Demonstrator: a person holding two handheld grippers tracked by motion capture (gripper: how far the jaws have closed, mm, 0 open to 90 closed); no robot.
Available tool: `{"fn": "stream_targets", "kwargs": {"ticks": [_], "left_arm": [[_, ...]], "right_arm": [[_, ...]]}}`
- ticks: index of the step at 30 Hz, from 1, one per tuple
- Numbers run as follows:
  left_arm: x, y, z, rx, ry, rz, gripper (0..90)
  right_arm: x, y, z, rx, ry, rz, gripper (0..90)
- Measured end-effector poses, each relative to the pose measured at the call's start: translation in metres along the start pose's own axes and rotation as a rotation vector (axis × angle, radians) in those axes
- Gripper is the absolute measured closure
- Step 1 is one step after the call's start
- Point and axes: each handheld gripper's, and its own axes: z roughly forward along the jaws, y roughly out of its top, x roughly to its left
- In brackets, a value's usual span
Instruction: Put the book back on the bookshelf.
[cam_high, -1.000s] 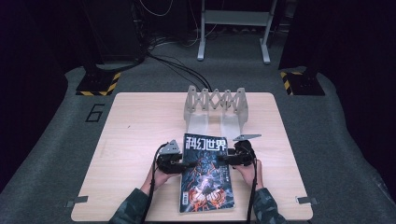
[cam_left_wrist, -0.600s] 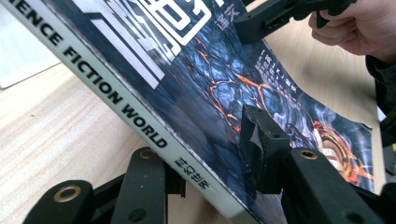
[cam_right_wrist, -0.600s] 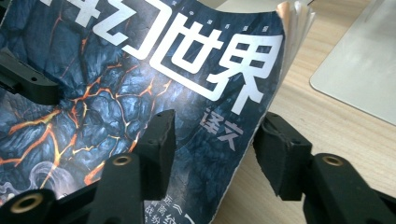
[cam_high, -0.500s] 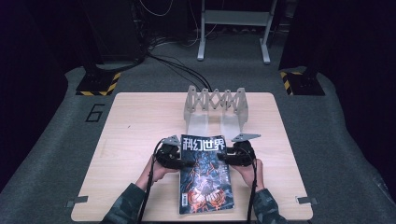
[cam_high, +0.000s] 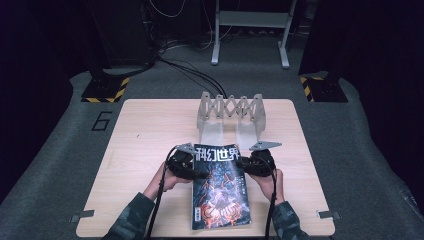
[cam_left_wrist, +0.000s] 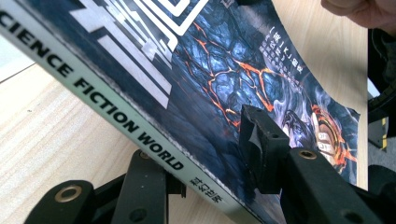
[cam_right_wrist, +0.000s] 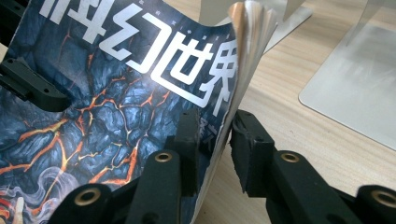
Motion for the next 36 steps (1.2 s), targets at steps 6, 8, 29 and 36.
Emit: {"fn": "stream_targets", "kwargs": {"ticks": [6,8,29,36], "left_arm": [[-0.002,0.004,-0.003,0.005,0.0,0.013,64.1],[-0.002,0.005,-0.004,-0.006,-0.003,0.018,64.4],[-0.012,0.015,-0.017,-0.072,0.072,0.127,64.6],[-0.018,0.019,-0.021,-0.094,0.106,0.191,64.6]], "right_arm": [[0.001,0.005,-0.005,-0.019,0.01,-0.024,75.4],[0.003,0.007,-0.006,-0.026,0.005,-0.024,75.9],[0.012,0.024,-0.024,-0.129,-0.031,-0.099,78.1],[0.011,0.03,-0.031,-0.157,-0.035,-0.117,79.1]]}}
